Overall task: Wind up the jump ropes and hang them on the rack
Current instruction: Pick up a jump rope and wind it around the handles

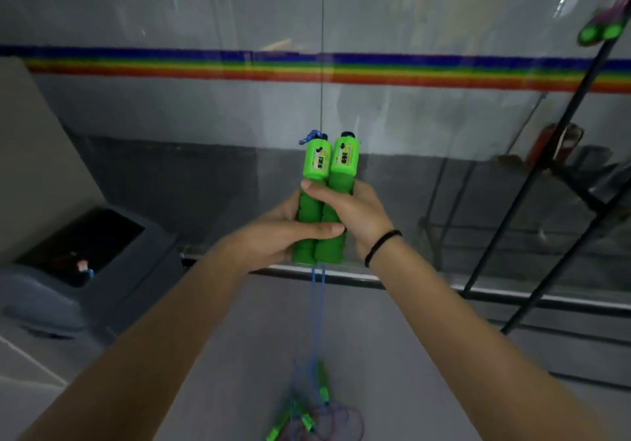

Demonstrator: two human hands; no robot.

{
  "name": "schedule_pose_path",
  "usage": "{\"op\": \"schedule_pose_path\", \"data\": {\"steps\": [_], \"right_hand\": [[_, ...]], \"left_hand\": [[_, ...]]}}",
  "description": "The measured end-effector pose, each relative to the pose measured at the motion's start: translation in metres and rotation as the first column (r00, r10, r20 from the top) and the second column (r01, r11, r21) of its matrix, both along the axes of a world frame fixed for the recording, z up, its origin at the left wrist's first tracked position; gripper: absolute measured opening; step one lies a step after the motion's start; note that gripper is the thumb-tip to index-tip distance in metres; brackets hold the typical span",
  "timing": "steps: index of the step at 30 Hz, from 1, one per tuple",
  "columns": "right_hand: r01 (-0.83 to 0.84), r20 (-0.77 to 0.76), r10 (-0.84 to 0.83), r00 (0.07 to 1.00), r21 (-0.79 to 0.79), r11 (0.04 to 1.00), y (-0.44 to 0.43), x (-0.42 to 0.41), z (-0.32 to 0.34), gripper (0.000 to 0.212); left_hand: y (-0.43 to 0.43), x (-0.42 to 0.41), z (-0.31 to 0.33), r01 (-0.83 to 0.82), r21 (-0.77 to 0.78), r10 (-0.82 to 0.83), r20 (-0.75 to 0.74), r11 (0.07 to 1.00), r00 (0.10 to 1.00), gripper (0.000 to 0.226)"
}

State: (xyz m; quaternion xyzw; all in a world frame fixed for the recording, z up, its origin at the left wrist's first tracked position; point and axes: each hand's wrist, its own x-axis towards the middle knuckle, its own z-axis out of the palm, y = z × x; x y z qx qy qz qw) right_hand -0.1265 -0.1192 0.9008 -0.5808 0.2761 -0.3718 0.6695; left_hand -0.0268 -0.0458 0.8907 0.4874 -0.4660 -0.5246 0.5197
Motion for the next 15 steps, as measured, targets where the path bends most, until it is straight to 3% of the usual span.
{"op": "schedule_pose_path", "data": {"steps": [6, 11, 15], "right_hand": [[-0.025, 0.03, 0.028, 0.999, -0.085, 0.996, -0.007, -0.01, 0.078, 0.012], [-0.002, 0.07, 0.013, 0.997, -0.148, 0.989, -0.007, -0.016, 0.122, 0.009], [-0.009, 0.058, 0.021, 0.998, -0.195, 0.981, -0.008, -0.017, 0.141, 0.01]], "left_hand": [[-0.005, -0.016, 0.089, -0.143, -0.07, 0.155, 0.235, 0.987, 0.96, 0.031], [-0.007, -0.029, 0.131, -0.198, -0.175, 0.237, 0.245, 0.965, 0.94, 0.034], [-0.006, -0.031, 0.148, -0.165, -0.197, 0.212, 0.249, 0.966, 0.945, 0.033]]}}
